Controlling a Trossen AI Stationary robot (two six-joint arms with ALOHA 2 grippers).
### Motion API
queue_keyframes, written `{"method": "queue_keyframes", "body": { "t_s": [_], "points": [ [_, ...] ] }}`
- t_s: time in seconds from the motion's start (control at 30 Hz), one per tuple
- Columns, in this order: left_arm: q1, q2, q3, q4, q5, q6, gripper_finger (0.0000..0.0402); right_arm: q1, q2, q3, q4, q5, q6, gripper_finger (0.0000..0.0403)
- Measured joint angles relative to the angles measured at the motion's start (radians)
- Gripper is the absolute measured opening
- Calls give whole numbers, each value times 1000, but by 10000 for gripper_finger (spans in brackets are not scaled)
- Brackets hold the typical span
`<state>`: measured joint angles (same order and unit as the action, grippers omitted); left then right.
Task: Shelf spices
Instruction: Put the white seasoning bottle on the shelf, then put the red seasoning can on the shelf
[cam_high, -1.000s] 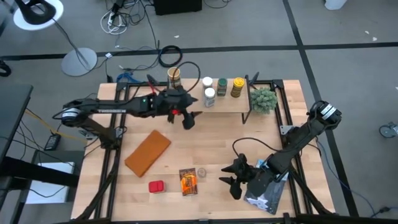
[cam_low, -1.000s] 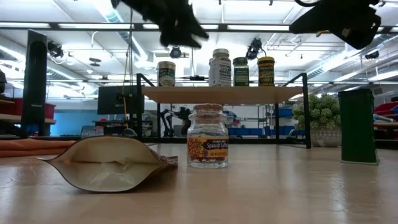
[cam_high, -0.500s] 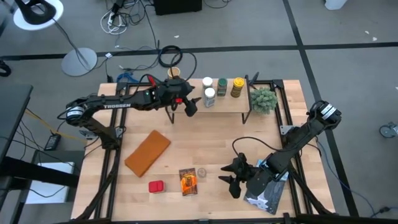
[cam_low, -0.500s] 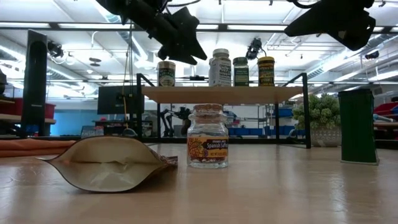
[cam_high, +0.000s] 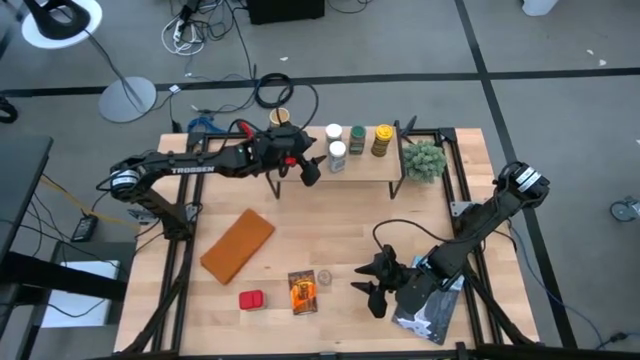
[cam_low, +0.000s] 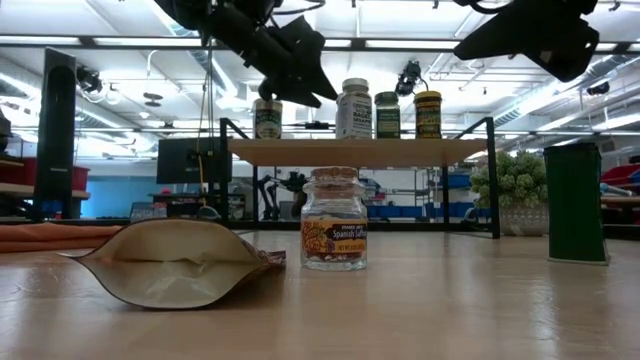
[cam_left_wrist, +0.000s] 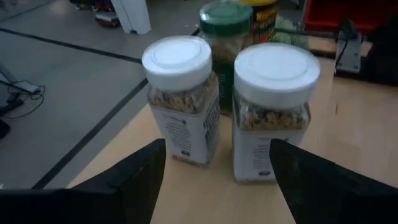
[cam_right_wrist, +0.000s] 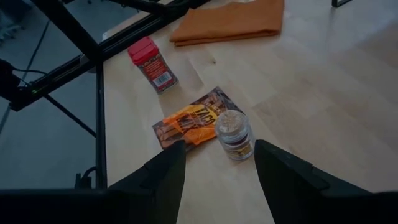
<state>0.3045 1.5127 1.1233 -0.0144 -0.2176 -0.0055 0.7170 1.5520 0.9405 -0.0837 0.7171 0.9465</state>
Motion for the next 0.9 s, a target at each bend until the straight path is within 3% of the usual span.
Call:
{"method": "queue_keyframes", "body": {
  "t_s": [0.37,0.53,0.9],
  "points": [
    [4,43,0,47,0,1,292,-8,0,0,-1,0,-6,192],
    [5,63,0,78,-58,1,292,-8,0,0,-1,-1,-6,192],
    [11,62,0,73,-87,1,292,-9,0,0,0,-1,-6,192]
  ]
}}
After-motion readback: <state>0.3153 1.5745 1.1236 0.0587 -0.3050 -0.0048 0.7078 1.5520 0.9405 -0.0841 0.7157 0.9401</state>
